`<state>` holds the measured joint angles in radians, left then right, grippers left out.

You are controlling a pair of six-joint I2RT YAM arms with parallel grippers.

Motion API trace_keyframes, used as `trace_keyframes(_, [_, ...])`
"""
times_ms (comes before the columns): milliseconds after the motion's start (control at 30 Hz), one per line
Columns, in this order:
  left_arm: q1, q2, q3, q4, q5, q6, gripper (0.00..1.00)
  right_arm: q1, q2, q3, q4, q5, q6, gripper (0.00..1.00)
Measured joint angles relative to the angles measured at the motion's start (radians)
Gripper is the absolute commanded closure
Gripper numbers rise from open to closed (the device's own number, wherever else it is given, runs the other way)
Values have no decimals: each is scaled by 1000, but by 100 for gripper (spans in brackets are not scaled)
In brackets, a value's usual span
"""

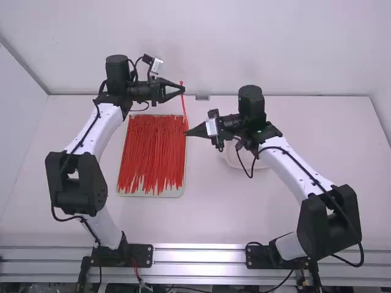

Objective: Fasten the cable tie

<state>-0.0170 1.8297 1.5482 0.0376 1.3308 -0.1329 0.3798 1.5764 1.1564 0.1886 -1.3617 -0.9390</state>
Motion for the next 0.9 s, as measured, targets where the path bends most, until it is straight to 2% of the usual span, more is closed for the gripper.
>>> trace_keyframes(500, [0,0,0,0,0,22,98,0,0,0,-116,33,-6,100])
trace_keyframes(900, [0,0,0,-28,-8,22,98,62,0,0,-117,42,-6,100])
